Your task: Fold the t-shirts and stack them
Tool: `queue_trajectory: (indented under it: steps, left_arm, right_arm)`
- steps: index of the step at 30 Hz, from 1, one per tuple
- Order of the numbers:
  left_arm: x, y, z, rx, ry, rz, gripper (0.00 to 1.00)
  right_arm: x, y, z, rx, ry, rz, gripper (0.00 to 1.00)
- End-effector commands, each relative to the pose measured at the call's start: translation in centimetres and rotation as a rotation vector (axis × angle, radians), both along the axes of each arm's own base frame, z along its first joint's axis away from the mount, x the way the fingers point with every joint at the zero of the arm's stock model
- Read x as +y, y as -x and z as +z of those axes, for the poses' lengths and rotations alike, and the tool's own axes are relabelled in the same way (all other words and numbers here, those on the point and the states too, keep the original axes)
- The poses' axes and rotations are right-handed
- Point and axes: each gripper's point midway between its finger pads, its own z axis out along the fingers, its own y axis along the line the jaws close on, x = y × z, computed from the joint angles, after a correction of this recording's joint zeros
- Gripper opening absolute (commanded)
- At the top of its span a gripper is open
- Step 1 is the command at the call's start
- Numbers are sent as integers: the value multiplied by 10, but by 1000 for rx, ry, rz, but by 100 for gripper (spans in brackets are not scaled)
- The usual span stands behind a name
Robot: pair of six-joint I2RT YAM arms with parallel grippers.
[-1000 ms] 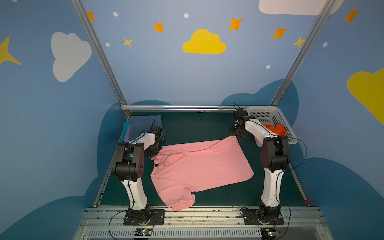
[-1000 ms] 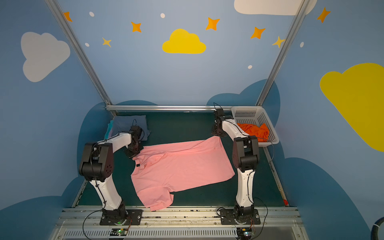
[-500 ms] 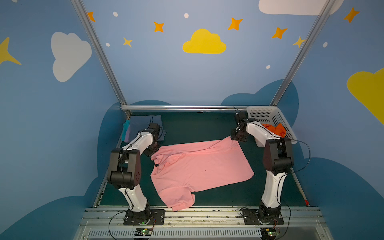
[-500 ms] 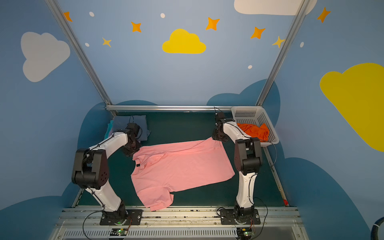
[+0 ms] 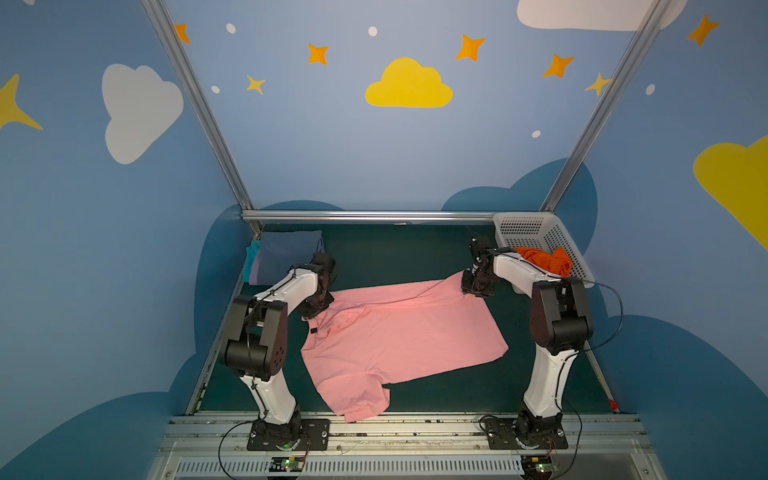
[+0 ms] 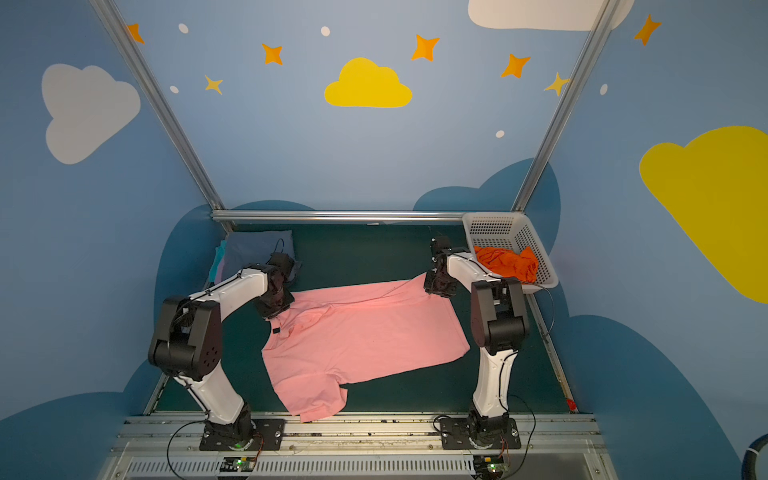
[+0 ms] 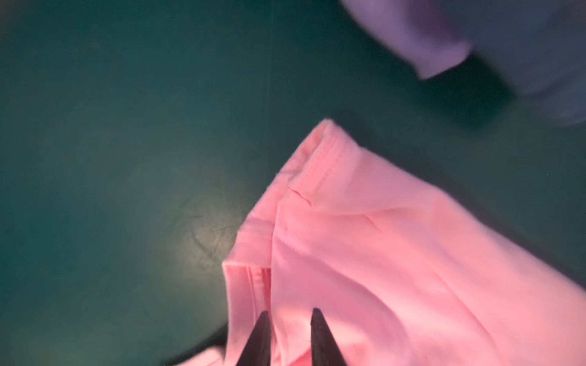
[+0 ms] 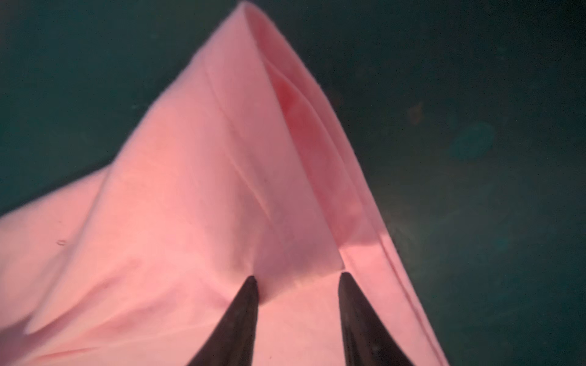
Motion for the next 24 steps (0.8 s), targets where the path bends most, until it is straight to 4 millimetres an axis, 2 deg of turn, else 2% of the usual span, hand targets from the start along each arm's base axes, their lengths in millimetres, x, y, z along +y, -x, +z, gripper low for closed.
queue_trajectory:
  steps: [1, 3, 8, 15, 18, 22, 24]
  left_arm:
    - [-1, -2, -11, 17, -2, 10, 23]
    - [-1, -3, -18, 30, -6, 9, 22]
    - [0, -5, -28, 50, -14, 5, 22]
    - [2, -4, -35, 65, -24, 4, 21]
    - [3, -4, -38, 71, -25, 5, 20]
    - [2, -4, -40, 78, -20, 4, 20]
    - [1, -4, -39, 78, -17, 2, 20]
  right_arm:
    - [2, -7, -8, 14, -23, -15, 33]
    - [0, -8, -11, 20, -23, -20, 31]
    - [-4, -14, -3, 16, 8, -5, 0]
    - [-30, -22, 33, -31, 133, -16, 0]
    - [-32, -22, 30, -23, 136, -15, 0]
    - [-30, -16, 9, 31, 124, -32, 0]
    - [-29, -16, 4, 42, 112, -43, 4]
